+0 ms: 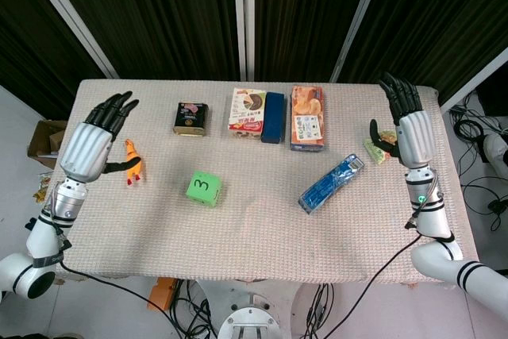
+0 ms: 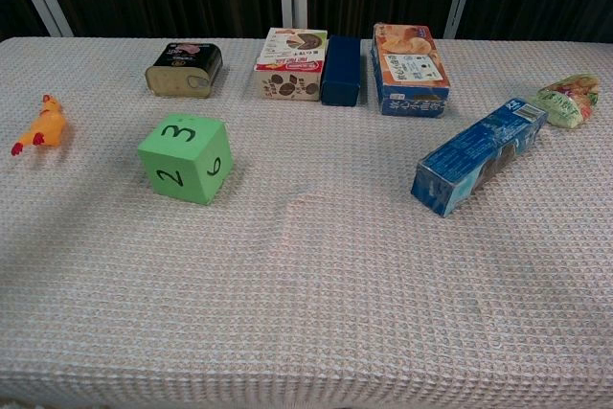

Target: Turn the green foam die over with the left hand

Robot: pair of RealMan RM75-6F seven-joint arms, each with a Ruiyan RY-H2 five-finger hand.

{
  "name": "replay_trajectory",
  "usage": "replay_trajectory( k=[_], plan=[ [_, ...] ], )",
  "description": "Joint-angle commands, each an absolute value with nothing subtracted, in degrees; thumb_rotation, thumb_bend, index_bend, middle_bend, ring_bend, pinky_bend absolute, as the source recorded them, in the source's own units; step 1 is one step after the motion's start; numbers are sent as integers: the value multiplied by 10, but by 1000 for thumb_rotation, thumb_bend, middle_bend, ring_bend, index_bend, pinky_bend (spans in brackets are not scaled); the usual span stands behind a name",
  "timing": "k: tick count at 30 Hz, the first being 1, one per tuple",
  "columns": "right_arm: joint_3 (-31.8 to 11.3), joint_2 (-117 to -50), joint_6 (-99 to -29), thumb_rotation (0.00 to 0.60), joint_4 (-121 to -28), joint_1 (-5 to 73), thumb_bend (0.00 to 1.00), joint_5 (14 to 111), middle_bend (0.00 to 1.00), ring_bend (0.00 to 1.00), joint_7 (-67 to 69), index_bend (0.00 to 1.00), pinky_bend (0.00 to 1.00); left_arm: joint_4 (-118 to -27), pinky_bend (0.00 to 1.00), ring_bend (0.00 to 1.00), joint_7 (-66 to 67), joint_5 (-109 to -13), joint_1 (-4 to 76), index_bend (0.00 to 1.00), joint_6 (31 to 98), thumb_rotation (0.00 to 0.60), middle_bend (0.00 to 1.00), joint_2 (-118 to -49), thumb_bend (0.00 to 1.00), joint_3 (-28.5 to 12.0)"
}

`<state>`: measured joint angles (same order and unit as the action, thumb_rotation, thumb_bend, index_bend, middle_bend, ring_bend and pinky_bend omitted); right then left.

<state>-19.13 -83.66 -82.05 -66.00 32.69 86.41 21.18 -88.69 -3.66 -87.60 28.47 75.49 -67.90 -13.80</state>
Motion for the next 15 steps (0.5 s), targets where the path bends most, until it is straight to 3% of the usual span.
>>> replay_trajectory(
  k=[1,10,15],
  plan=[
    [-190,-834,-821,600,-659,325,467,860,0,0,217,0,0,-891,178,46,-34,-874,288,0,752,600,19,-679,94,-137],
    [-177,-826,-825,600,-648,323,477,863,0,0,233,0,0,-905,178,46,-18,-881,291,0,744,600,19,-677,93,-118],
    [-157,-809,-836,600,-659,303,477,871,0,0,244,0,0,-956,180,46,33,-921,288,5,698,598,19,-632,92,-61]
  ],
)
